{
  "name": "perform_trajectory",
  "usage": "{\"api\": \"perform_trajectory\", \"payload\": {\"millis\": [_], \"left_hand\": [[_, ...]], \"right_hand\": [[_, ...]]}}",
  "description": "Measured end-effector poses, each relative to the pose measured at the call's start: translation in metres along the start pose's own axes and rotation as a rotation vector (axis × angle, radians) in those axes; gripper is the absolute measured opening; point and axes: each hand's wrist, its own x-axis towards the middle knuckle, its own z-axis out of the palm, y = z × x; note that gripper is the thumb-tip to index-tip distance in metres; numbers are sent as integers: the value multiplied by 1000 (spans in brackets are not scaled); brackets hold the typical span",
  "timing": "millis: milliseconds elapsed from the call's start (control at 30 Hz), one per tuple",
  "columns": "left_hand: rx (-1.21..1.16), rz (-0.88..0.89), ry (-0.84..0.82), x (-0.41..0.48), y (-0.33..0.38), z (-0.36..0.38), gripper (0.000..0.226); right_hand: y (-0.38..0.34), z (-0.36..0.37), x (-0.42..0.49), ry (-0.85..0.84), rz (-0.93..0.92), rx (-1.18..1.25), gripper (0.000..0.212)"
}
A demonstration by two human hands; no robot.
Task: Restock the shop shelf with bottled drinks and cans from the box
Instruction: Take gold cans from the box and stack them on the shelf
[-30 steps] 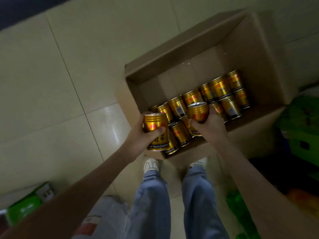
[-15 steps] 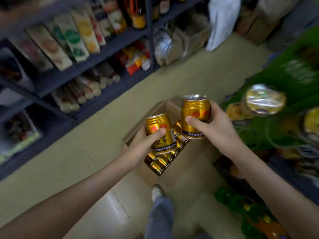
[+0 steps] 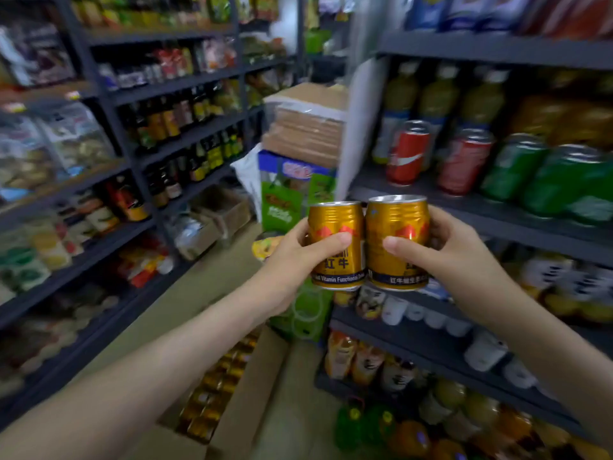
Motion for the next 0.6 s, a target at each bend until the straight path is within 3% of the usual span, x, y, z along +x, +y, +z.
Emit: {"api": "perform_trajectory", "payload": {"millis": [167,300,467,600], "left_hand": [[64,75,-205,21,30,134,46],[159,168,-343,38,59,219,63],[218,263,-450,63,92,305,61],[226,335,-519,95,112,356,73]], "right_hand": [[-27,-123,-61,237,-75,-58,48],[-41,-197,-90,414,-101,-97,52],[-56,-267,-101,608,-152,-117,41],[-66,-316,-95,684,-180,-119,37]]}}
